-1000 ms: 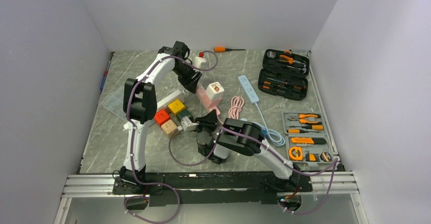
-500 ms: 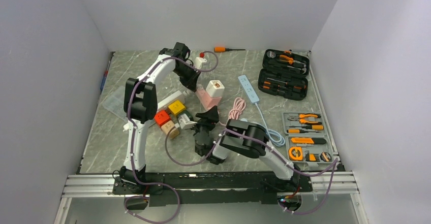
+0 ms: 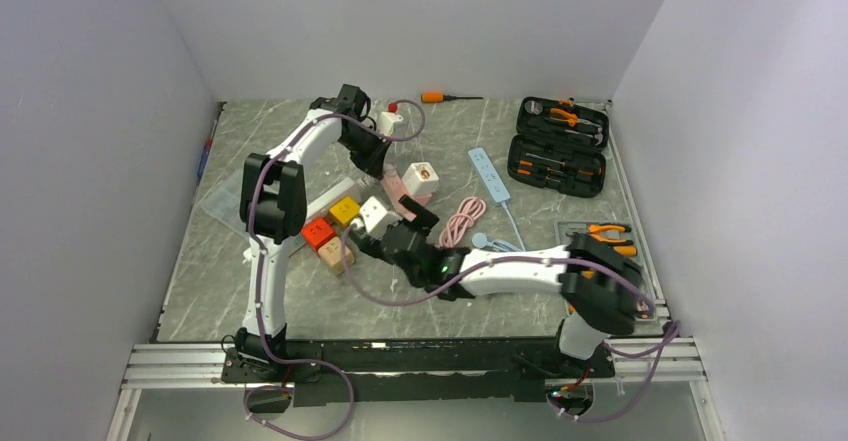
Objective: Pull the plug off the socket
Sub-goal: Remove the plug from the socket.
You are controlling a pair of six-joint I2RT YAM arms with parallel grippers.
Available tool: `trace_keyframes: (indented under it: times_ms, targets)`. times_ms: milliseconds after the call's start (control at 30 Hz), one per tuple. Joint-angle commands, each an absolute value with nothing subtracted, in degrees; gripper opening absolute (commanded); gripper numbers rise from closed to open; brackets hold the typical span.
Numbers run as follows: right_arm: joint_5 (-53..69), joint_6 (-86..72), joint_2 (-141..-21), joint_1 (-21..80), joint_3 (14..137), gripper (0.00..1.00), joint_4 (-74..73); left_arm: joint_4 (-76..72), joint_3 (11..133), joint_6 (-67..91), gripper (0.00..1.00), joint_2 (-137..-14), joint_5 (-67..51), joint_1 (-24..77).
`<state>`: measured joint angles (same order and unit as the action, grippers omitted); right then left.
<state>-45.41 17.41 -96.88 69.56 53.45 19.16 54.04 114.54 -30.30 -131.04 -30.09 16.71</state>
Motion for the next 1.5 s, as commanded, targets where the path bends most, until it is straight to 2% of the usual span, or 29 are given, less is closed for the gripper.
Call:
trace_keyframes:
  times_ms: [0,167,300,467,633,833,1000,1467]
  targets:
    - [-22.0,2.1,-85.5,62.3,58.6,1.00,-3.6,52.5,114.1,-29.8,0.00,-126.2,-32.0,16.2]
    - [-1.7,-2.6,-76.2,51.6,62.2,1.00,-9.5,50.0,110.3,-30.8,0.00,-122.7,-34.4,16.3]
    - [9.9,-5.5,-74.8,42.4,67.3,0.99,-11.5,45.9,105.2,-32.9,0.00,-118.2,-38.7,16.2]
    - [20.5,-9.0,-81.4,30.0,73.9,0.93,-13.3,39.9,96.8,-35.3,0.00,-110.6,-44.8,16.3]
    - [33.8,-13.0,-90.0,22.9,76.1,0.90,-8.2,40.2,94.8,-37.5,0.00,-106.8,-49.6,16.3]
    - [46.3,-14.0,-101.9,21.7,79.4,0.87,-5.1,39.2,93.8,-39.1,0.00,-104.7,-51.4,16.4]
    - [51.9,-16.5,-107.7,21.7,79.6,0.86,0.5,39.1,91.9,-42.0,0.00,-103.5,-53.1,16.5]
    - [58.1,-31.9,-117.6,22.1,76.5,0.84,22.8,34.1,85.9,-42.5,0.00,-98.8,-55.4,16.5]
